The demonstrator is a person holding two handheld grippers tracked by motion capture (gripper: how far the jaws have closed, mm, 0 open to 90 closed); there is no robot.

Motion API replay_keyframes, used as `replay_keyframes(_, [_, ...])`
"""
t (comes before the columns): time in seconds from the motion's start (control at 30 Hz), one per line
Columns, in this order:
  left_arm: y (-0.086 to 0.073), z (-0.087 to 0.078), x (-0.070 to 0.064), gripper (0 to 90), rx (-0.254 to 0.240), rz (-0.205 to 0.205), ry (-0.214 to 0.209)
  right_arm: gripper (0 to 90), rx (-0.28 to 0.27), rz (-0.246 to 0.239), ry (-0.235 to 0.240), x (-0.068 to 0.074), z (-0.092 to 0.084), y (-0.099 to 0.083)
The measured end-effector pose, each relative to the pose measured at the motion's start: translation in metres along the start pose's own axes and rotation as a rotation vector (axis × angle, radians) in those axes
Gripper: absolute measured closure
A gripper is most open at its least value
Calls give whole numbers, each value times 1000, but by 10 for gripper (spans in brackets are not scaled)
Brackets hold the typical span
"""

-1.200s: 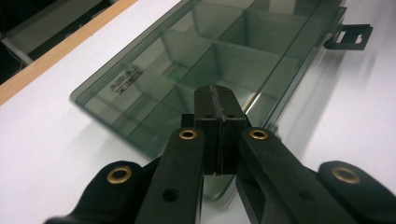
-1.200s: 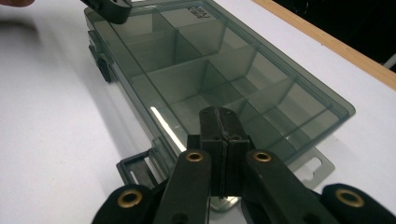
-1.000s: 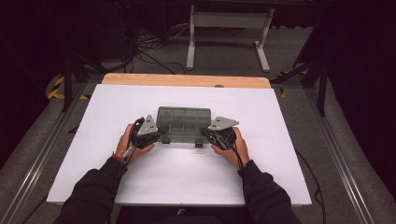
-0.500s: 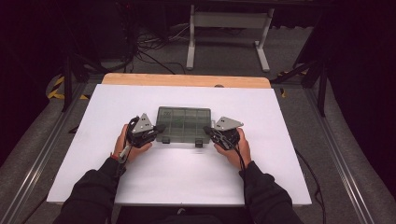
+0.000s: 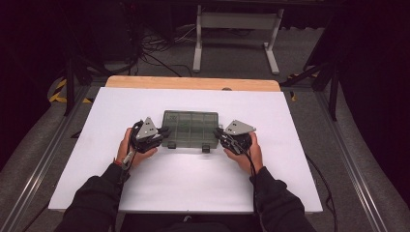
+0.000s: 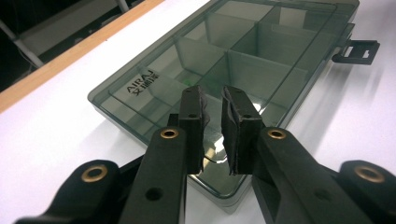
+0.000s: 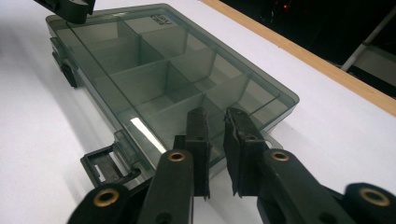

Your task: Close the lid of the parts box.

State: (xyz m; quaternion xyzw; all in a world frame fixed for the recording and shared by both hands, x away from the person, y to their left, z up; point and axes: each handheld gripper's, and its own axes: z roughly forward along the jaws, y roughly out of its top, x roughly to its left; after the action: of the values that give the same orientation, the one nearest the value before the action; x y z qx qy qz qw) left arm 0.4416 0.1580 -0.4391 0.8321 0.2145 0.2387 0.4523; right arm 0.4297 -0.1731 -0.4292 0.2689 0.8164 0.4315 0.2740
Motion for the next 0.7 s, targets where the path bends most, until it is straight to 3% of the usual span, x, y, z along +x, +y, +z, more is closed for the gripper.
replay_keyframes(0.2, [2,-7,1,708,-21,15,15,616,-18,9,-8,-1,-4,1])
replay_keyframes(0.47, [1,-14,4,563,-48,0,51,438,-40,25,-4,-1,-4,1])
replay_keyframes(0.53, [1,-15,4,471,-46,2,61,362,-36,32,-9,-2,-4,1])
replay_keyframes(0.7, [0,-15,6,342,-52,-17,89,205,-52,60,-28,-3,-3,0])
